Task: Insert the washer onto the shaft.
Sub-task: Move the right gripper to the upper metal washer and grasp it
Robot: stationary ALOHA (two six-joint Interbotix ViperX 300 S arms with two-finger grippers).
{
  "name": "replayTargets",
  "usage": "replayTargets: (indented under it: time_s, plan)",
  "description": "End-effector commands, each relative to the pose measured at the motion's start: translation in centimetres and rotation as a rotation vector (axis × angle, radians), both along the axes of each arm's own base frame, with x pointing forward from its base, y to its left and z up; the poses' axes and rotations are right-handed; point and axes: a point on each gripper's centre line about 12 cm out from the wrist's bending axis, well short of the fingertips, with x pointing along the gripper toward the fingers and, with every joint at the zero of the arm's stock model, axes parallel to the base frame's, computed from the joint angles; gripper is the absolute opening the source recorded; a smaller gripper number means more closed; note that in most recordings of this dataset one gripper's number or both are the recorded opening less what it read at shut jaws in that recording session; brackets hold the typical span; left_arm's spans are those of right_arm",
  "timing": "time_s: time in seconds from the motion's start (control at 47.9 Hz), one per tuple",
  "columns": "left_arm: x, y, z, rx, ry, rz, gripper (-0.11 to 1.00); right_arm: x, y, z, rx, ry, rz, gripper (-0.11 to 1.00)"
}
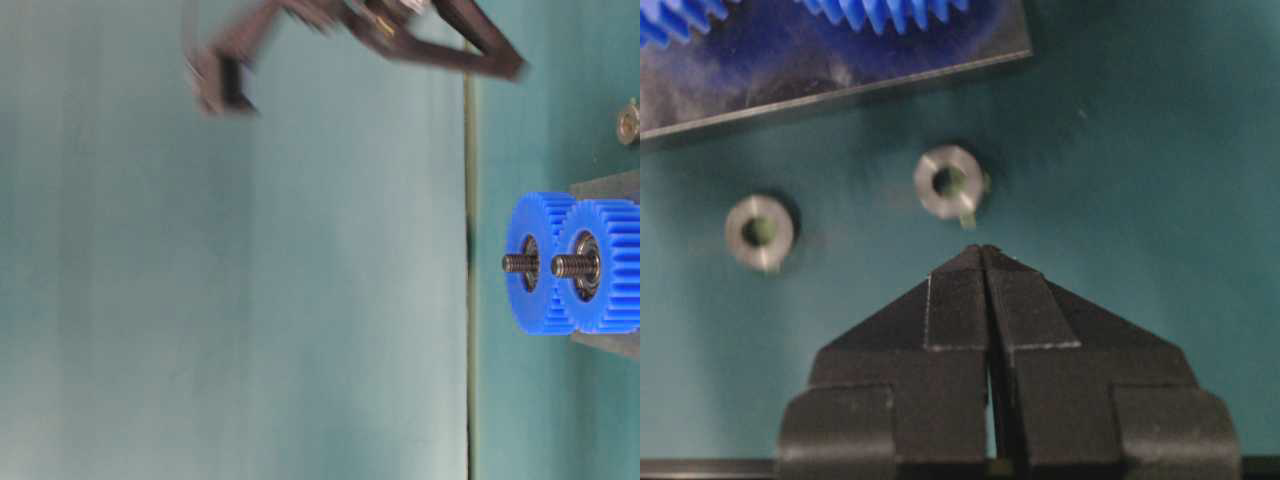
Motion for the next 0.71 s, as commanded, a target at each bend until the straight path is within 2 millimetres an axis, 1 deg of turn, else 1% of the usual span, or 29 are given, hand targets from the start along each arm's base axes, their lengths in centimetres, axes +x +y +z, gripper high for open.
replayTargets:
  time_s: [0.0, 0.042, 0.125, 0.23, 0.272, 0.292, 0.313, 0.376, 0.48, 0.689]
  plan:
    - [0.1, -0.1, 0.8, 0.003, -0.022, -0.004, 0.01, 1.6, 0.3, 0.0, -0.011, -0.006, 0.031, 0.08]
    - [0.1, -0.1, 0.8, 0.002, -0.019, -0.004, 0.01, 1.9, 0.3, -0.4, -0.007, 0.007, 0.031, 0.16]
    - [0.0, -0.1, 0.6, 0.004, -0.005, -0.004, 0.01, 2.4, 0.4, -1.2, 0.002, 0.049, 0.034, 0.38]
    - [-0.1, -0.1, 0.5, 0.003, 0.004, -0.004, 0.01, 3.0, 0.4, -1.5, 0.006, 0.080, 0.039, 0.69]
    - [-0.1, -0.1, 0.5, 0.005, 0.009, -0.004, 0.01, 3.1, 0.4, -1.6, 0.006, 0.083, 0.040, 0.79]
    - [-0.2, -0.1, 0.4, 0.007, 0.012, -0.006, 0.01, 3.2, 0.4, -1.7, 0.004, 0.086, 0.042, 0.81]
    - [-0.2, -0.1, 0.5, 0.007, 0.012, -0.004, 0.01, 3.2, 0.4, -1.8, 0.005, 0.089, 0.042, 0.81]
    - [-0.3, -0.1, 0.5, 0.007, 0.012, -0.005, 0.01, 3.3, 0.3, -2.2, 0.003, 0.099, 0.045, 0.75]
    - [-0.4, 0.0, 0.6, 0.008, 0.006, -0.005, 0.01, 3.4, 0.2, -2.8, 0.001, 0.107, 0.045, 0.70]
    - [-0.6, 0.0, 0.6, 0.008, 0.003, -0.005, 0.01, 3.6, 0.2, -3.5, -0.002, 0.114, 0.049, 0.69]
